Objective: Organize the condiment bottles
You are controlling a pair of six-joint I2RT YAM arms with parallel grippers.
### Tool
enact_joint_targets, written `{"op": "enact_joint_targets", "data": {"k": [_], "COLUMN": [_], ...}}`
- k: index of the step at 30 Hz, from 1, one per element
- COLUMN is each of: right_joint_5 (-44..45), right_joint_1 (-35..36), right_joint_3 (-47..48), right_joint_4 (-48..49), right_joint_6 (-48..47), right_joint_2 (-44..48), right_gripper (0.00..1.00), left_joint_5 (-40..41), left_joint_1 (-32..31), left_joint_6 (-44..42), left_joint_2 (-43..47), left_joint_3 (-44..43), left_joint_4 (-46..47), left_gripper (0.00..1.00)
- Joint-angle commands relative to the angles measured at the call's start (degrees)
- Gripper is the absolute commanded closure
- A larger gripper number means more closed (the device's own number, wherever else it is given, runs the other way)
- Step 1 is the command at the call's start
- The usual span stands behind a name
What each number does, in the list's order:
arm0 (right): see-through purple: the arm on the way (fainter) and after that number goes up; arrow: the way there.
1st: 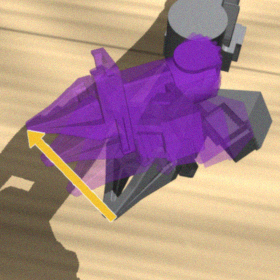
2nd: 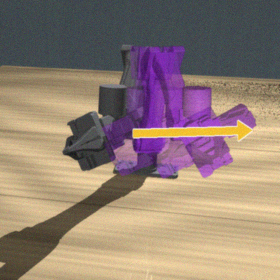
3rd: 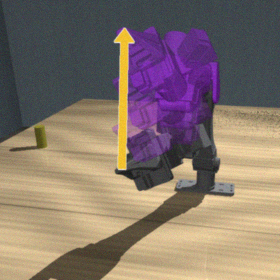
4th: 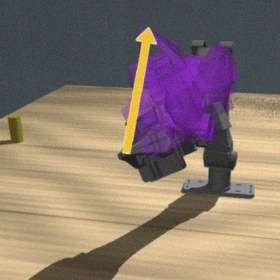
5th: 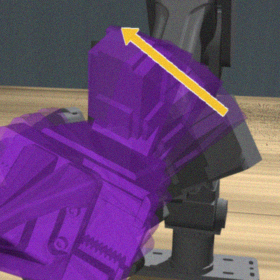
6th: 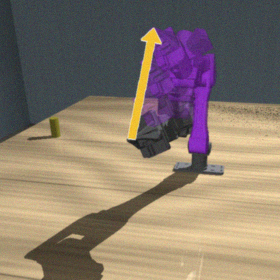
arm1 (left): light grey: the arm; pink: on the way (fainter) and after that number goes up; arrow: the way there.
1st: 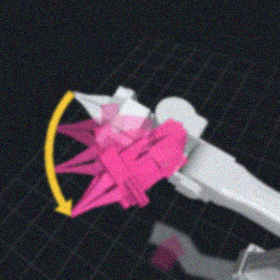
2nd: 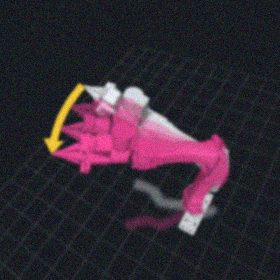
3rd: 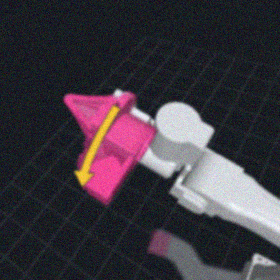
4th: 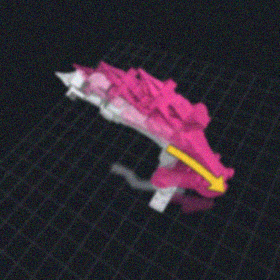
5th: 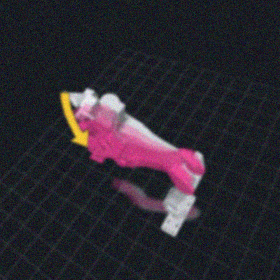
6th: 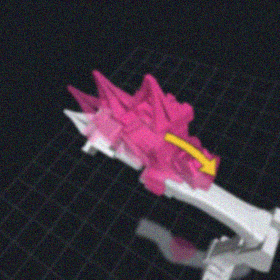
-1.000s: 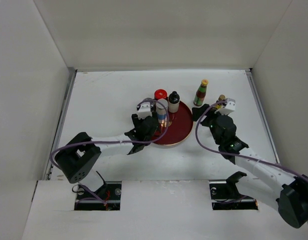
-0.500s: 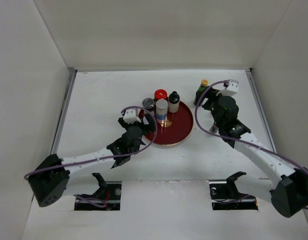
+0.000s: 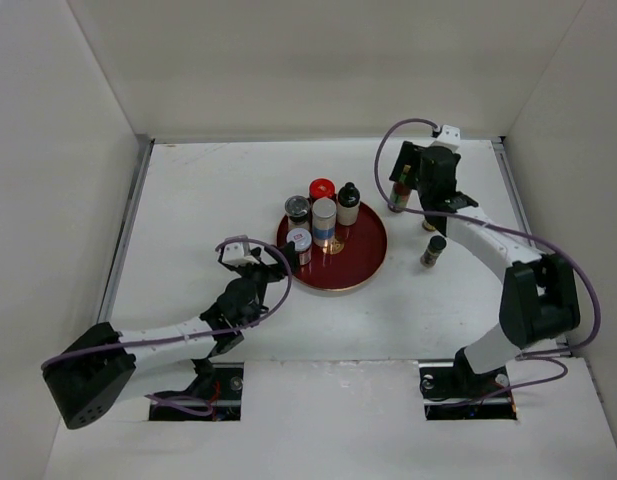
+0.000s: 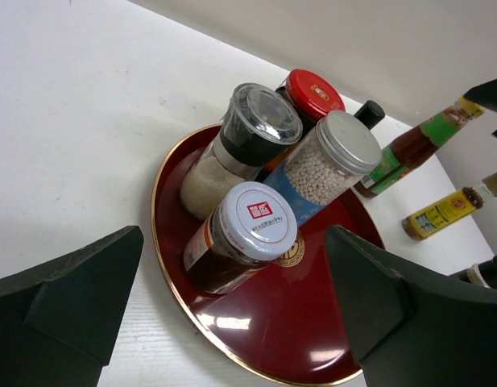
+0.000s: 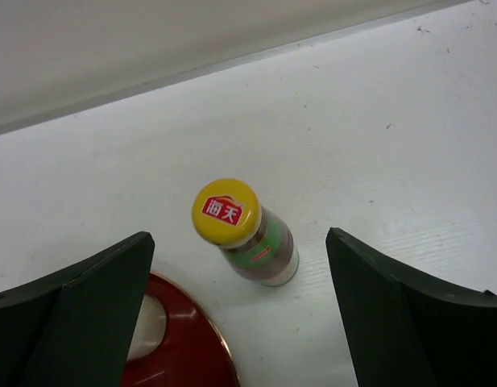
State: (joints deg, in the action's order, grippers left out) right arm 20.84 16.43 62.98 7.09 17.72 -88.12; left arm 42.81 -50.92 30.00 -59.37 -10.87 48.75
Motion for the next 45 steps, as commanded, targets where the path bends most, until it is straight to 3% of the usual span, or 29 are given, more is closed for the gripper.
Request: {"op": "enact_joint_targets", "data": {"k": [1,4,9,11,17,25,34,45], "right_joint_5": [-1.4,-1.2,-0.7,0.2,2.7,2.4,2.7,5.8], "right_joint_1": [-0.7,-1.1,-1.4,-1.3,-0.7,7.0,16.3,22.0], "right_joint_3": [5.2,7.9,10.6,10.1,6.9,0.0,-0.8,-0.9], "right_joint_4": [0.3,1.0,2.2,3.8,7.6,5.8,8.6,9.9], "right_joint_6": [-2.1,-2.9,-3.8,-3.2,-3.0,-2.3,-0.8,-1.8], "right_joint_2": [-3.5,-7.4,-10.7,-9.5,2.1,9.7,6.1,0.5], "right_gripper": [0.08,0.19,0.60,0.68,0.70,0.69,0.69,0.68], "left_joint_5": [-0.4,-0.8,-1.1,-1.1,-0.7,-0.8,-0.5,-1.2], "left_joint_1": [0.4,0.4,0.6,0.7,0.7,1.4,1.6,1.7], "left_joint_6": [0.0,0.1,0.2,0.4,0.6,0.6,0.7,0.9], "left_joint_2": [-1.7,-4.5,-6.2,-6.5,-6.5,-5.7,-5.8,-6.5], "left_joint_3": [0.3,-0.4,-0.9,-0.8,-0.7,-0.3,-0.3,-0.5], "left_joint_4": [8.2,8.6,8.8,9.0,9.0,8.9,8.7,8.7], "left_gripper": [0.00,0.00,0.00,0.00,0.00,0.00,0.00,0.00]}}
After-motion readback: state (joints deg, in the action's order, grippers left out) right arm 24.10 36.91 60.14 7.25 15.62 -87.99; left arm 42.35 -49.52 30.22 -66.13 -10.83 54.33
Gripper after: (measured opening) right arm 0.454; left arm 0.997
